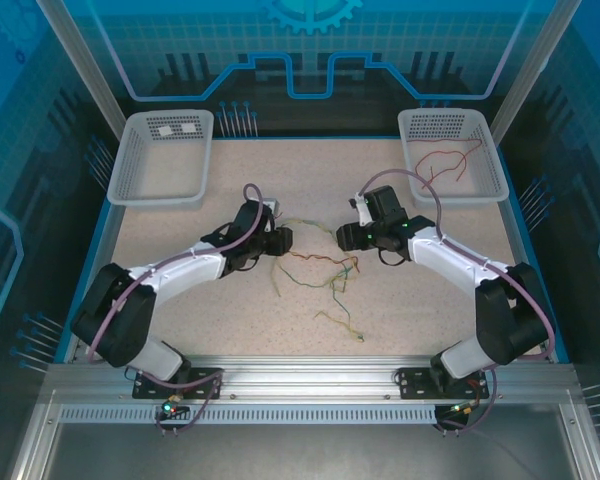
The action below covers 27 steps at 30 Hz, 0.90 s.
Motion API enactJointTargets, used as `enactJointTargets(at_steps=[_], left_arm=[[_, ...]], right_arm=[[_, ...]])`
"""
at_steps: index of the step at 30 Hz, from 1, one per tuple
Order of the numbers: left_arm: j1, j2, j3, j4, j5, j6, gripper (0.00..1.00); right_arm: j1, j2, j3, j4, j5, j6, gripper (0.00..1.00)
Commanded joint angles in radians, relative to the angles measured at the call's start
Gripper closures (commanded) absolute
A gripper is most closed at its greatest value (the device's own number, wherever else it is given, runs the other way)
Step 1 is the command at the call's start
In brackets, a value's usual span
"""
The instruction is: Untangle the cables
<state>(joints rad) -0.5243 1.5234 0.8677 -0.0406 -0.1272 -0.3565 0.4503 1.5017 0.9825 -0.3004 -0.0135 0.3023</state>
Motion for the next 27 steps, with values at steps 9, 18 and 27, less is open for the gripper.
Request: enactJointTargets(at_steps=[9,18,27], left_arm=[[0.008,0.174,0.074,0.033,-0.034,0.102,0.67],[0.009,0.091,0.088,0.004,-0.046,0.103,1.00],[0.028,0.022,0.111,-0.048,-0.104,0.166,0.35]], right_arm=[[0.022,-0.043,0.018,0.058,0.030,0.034,0.39],[0.022,-0.075,-0.010,0.065,0.035,0.039,0.37],[0.027,-0.065,-0.023,0.108,0.032,0.055,0.34]])
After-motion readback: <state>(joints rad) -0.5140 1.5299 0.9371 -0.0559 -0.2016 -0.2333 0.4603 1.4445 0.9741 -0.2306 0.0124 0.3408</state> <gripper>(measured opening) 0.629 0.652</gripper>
